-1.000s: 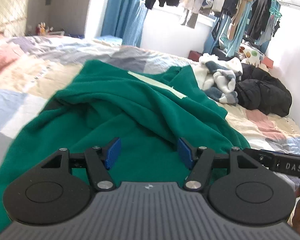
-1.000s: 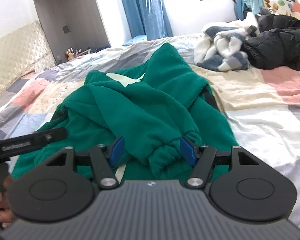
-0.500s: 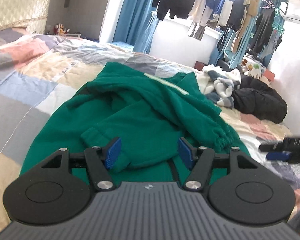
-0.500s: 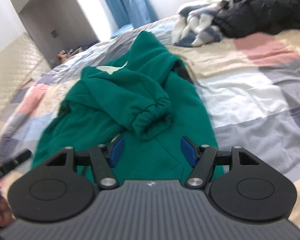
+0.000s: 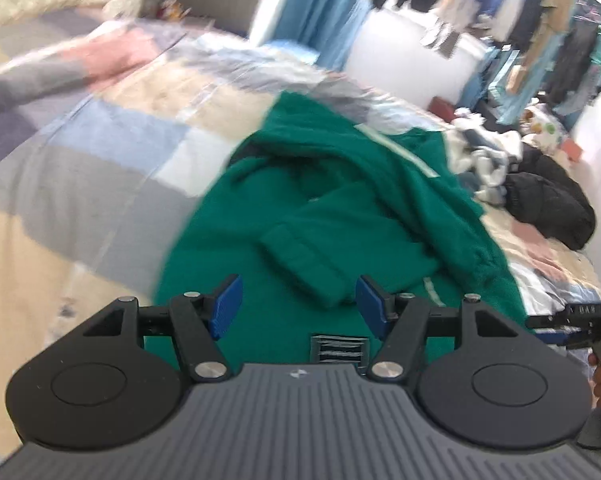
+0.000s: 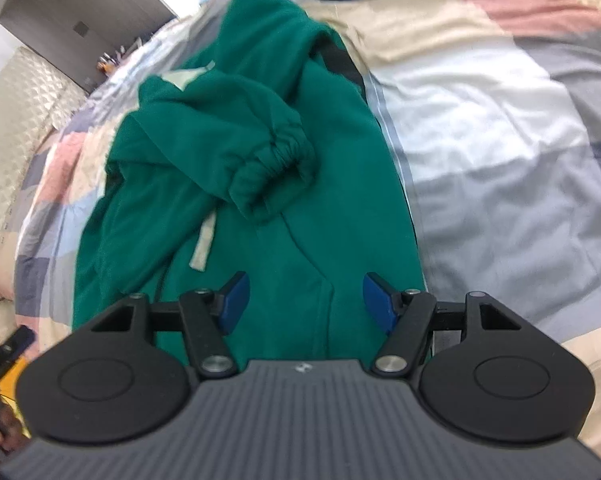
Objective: Fold large clothes
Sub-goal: 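Move both open grippers along the folded hoodie to its hem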
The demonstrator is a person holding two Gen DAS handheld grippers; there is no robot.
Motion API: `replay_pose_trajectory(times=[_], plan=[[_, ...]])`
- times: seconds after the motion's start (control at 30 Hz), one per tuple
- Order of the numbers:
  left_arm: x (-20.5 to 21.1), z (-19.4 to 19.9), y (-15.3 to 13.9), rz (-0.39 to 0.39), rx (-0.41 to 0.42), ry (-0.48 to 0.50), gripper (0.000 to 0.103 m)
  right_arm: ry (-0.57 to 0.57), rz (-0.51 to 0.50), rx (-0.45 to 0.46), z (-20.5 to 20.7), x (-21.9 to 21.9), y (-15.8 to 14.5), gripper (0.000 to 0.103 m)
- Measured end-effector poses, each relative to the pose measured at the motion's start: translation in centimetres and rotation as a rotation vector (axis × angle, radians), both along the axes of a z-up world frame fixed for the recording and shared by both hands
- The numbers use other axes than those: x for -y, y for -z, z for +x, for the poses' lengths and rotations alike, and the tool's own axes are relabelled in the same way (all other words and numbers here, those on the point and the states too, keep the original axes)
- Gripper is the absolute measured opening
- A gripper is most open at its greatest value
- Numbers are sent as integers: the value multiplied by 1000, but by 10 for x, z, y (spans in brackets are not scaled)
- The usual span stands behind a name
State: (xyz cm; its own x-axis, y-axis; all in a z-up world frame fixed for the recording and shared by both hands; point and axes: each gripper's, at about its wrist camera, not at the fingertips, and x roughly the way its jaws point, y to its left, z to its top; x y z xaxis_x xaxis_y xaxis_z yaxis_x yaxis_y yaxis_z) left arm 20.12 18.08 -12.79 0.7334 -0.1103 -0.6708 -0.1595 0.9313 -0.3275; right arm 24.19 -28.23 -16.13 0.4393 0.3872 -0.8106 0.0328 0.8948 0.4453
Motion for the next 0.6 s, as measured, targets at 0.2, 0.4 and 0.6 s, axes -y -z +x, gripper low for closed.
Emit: replay_pose_trajectory(times=[0.2,0.4,0.6], plan=[[-64,6,16,-20,-155,-120,69,43,47,-61,3,8,18,70],[-101,11,54,-205,-277,-207,69,132,69,-59,4,22,26,80],[-99,25,66,-238,-342,-202,69,202,56,-77,7,36,33,80]])
